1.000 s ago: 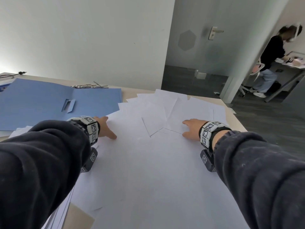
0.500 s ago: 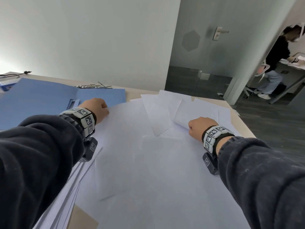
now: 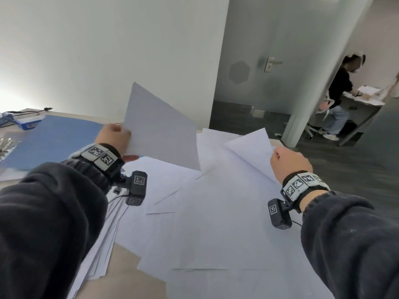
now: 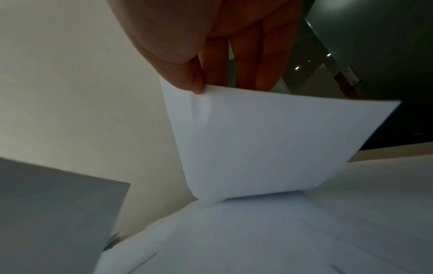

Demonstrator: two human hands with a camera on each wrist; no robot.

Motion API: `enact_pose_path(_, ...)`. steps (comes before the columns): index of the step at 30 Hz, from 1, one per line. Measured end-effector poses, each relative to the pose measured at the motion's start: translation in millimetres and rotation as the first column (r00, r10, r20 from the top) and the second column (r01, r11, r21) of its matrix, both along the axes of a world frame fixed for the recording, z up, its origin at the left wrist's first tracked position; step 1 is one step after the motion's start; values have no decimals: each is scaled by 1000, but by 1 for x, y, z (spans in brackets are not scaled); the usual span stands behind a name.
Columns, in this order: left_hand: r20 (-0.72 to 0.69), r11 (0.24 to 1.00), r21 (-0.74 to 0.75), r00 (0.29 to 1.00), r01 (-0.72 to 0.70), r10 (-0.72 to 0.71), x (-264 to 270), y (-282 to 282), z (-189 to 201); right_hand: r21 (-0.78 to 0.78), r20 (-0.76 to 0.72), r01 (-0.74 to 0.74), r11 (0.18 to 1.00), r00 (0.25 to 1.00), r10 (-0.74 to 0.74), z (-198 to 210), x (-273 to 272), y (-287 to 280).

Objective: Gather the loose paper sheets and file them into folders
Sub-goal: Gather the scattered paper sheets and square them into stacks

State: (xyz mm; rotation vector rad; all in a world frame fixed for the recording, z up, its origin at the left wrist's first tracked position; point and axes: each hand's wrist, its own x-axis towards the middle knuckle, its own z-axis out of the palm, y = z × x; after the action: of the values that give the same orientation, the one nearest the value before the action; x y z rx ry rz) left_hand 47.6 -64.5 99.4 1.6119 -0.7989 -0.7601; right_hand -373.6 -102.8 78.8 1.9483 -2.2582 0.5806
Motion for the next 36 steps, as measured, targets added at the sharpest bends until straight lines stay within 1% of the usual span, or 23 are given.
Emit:
enact_pose_path(2, -126, 1000, 4, 992, 26, -25, -18, 16, -22, -26, 20, 7, 1000, 1000, -6, 6, -3, 18)
enact_pose_path(4, -269, 996, 13, 959, 93, -86, -43, 35, -41, -63, 41, -2, 998, 999, 5, 12, -5, 34)
enact_pose_path(5, -381, 992, 60, 921, 109, -79, -55, 44, -51, -76, 46, -9, 997, 999, 12, 16, -6, 42)
enact_pose_path(6, -525, 994, 57, 850, 97, -53, -65, 53, -61, -84, 45, -17, 996, 999, 21, 18, -6, 49)
enact_pose_path(9, -577, 975, 116, 812, 187, -87, -98, 82, -85, -86, 19, -59, 995, 998, 61, 25, -1, 66)
enact_pose_path(13, -613, 953, 63, 765, 295, -196, -134, 109, -89, 30, 0, -159, 987, 987, 159, 22, 23, 84)
enact_pose_path(14, -597, 948, 76, 776, 308, -204, -139, 111, -90, 59, 24, -189, 980, 982, 188, 18, 31, 88)
enact_pose_path(17, -562, 929, 128, 797, 348, -221, -152, 118, -92, 170, 196, -266, 949, 953, 232, 0, 54, 102)
enact_pose_path(19, -602, 922, 139, 770, 362, -211, -159, 126, -94, 219, 331, -306, 926, 916, 225, -13, 70, 111)
enact_pose_path(21, -632, 889, 162, 737, 428, -239, -162, 136, -92, 227, 427, -330, 916, 879, 210, -24, 83, 119)
enact_pose_path(23, -560, 805, 239, 754, 543, -343, -157, 140, -88, 252, 534, -356, 900, 827, 177, -35, 92, 125)
enact_pose_path(24, -482, 747, 300, 770, 593, -418, -151, 140, -85, 279, 582, -376, 884, 798, 156, -41, 95, 127)
enact_pose_path(25, -355, 686, 381, 783, 620, -511, -144, 137, -81, 307, 619, -399, 864, 773, 137, -48, 96, 129)
enact_pose_path(26, -191, 638, 476, 779, 605, -597, -137, 131, -78, 331, 645, -427, 842, 753, 128, -54, 97, 130)
enact_pose_path(27, -8, 614, 566, 748, 550, -663, -129, 124, -76, 351, 666, -457, 818, 735, 125, -61, 97, 132)
enact_pose_path(28, 164, 615, 627, 691, 478, -704, -122, 115, -73, 364, 677, -478, 799, 725, 125, -67, 95, 132)
enact_pose_path(29, 284, 636, 648, 641, 419, -713, -117, 107, -71, 367, 677, -496, 787, 723, 140, -71, 93, 133)
enact_pose_path(30, 353, 660, 645, 616, 385, -704, -114, 98, -67, 362, 671, -512, 779, 723, 164, -74, 90, 135)
enact_pose_path(31, 375, 679, 630, 617, 377, -691, -112, 88, -64, 347, 672, -528, 775, 716, 187, -77, 86, 137)
enact_pose_path(33, 354, 712, 569, 659, 411, -664, -115, 70, -58, 291, 706, -537, 792, 679, 202, -79, 77, 142)
enact_pose_path(34, 378, 729, 545, 654, 415, -655, -119, 60, -57, 259, 726, -523, 812, 660, 194, -79, 71, 144)
enact_pose_path(35, 433, 727, 552, 605, 408, -668, -125, 52, -56, 220, 749, -491, 843, 639, 177, -78, 65, 144)
enact_pose_path(36, 490, 716, 572, 533, 401, -690, -132, 43, -56, 178, 777, -446, 877, 611, 153, -77, 57, 144)
